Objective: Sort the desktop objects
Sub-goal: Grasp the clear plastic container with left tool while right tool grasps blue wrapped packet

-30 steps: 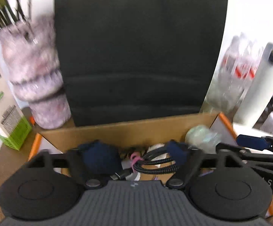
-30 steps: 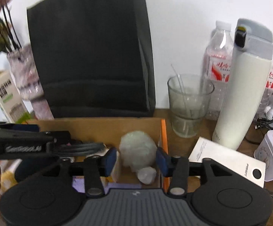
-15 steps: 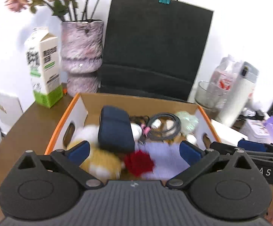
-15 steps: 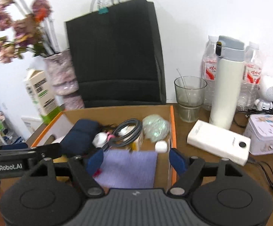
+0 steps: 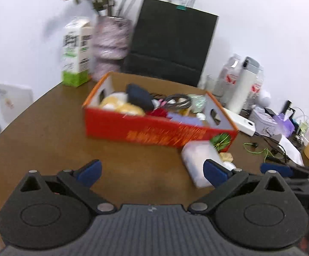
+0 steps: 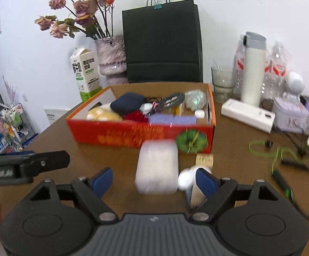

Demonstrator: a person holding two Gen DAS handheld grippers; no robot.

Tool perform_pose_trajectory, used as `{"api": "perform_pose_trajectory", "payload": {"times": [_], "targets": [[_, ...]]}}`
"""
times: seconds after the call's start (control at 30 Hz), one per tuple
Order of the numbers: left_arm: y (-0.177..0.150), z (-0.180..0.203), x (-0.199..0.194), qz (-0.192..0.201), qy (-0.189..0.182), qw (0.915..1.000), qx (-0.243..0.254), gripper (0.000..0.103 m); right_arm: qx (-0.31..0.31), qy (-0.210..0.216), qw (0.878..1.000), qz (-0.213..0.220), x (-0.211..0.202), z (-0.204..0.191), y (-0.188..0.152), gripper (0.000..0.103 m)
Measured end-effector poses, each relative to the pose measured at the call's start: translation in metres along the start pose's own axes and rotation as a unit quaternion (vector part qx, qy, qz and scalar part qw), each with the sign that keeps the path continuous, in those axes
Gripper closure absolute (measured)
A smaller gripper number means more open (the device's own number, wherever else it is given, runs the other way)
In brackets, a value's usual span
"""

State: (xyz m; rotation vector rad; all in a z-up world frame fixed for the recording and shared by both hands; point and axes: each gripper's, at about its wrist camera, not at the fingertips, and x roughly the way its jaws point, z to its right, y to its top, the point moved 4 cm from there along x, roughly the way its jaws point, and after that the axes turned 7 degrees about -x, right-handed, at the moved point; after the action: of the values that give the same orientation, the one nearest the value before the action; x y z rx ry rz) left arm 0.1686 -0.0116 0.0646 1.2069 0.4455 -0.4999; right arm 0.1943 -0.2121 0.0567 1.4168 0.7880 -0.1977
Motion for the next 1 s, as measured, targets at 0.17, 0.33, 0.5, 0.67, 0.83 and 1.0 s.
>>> {"api": "perform_pose_trajectory", "payload": {"times": [0.17,0.33,0.5,0.67,0.83,1.0], "targets": [[-0.035,-0.013,-0.024,0.012,0.016,0.9998,0.006,0.0,0.005,-0.013,1.0,0.011,-0.027,-0.015,-0.04,0.019],[-0.078,-0.025,-0.041,0.008,0.034,0.9992,0.018,0.0,0.012,-0.002,1.0,0.015,-0.049,-0.032,-0.074,0.018],[-0.103,-0.026,-0.061,0.01,0.036,0.9986,0.038,0.0,0.012,0.002,1.0,0.008,-0.063,-0.044,-0.093,0.018],[-0.121,-0.02,-0.071,0.021,0.043,0.9963,0.071,0.0,0.022,0.0,1.0,0.012,-0.077,-0.052,-0.115,0.017],[-0.13,-0.016,-0.064,-0.003,0.036,0.9973,0.064,0.0,0.026,-0.002,1.0,0.009,-0.079,-0.053,-0.129,0.018],[-0.126,-0.007,-0.051,-0.011,0.024,0.9973,0.068,0.0,0.031,-0.022,0.999,0.021,-0.079,-0.033,-0.123,0.018]]}}
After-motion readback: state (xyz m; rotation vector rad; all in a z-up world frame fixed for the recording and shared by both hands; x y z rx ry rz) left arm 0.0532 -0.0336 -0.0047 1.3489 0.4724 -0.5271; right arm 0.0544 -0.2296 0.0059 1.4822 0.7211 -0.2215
